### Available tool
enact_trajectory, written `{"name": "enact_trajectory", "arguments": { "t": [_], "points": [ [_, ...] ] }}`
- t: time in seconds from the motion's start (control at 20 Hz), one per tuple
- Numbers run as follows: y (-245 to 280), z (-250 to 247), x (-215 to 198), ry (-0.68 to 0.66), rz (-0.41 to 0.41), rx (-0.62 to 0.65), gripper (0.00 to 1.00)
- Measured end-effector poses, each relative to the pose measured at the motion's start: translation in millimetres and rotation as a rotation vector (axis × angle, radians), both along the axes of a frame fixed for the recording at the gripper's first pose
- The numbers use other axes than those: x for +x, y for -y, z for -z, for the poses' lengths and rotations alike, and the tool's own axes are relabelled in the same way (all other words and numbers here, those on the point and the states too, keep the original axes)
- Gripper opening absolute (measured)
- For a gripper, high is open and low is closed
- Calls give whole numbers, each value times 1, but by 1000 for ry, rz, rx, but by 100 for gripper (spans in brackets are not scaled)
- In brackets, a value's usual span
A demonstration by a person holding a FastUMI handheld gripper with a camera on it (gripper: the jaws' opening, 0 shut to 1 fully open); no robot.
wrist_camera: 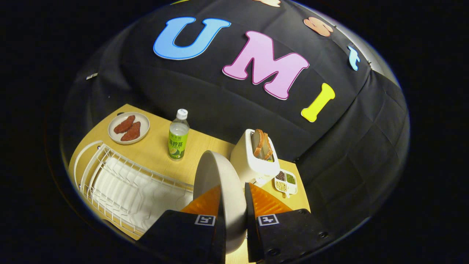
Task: Take the plate from the dish rack, then take the spoon from the basket and place it into the plate.
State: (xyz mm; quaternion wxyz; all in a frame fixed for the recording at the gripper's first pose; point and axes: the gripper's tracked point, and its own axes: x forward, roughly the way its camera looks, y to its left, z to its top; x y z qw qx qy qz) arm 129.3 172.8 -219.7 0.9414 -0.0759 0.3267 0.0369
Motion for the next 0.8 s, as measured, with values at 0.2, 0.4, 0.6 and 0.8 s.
{"name": "enact_trajectory", "arguments": {
  "t": [0.2,0.4,0.6,0.8],
  "points": [
    [20,-21,-19,3,13,152,27],
    [53,-28,-53,-27,42,288,27],
    [86,-19,-101,-91,39,368,27],
    [114,6,-157,-179,71,465,27]
  ]
}}
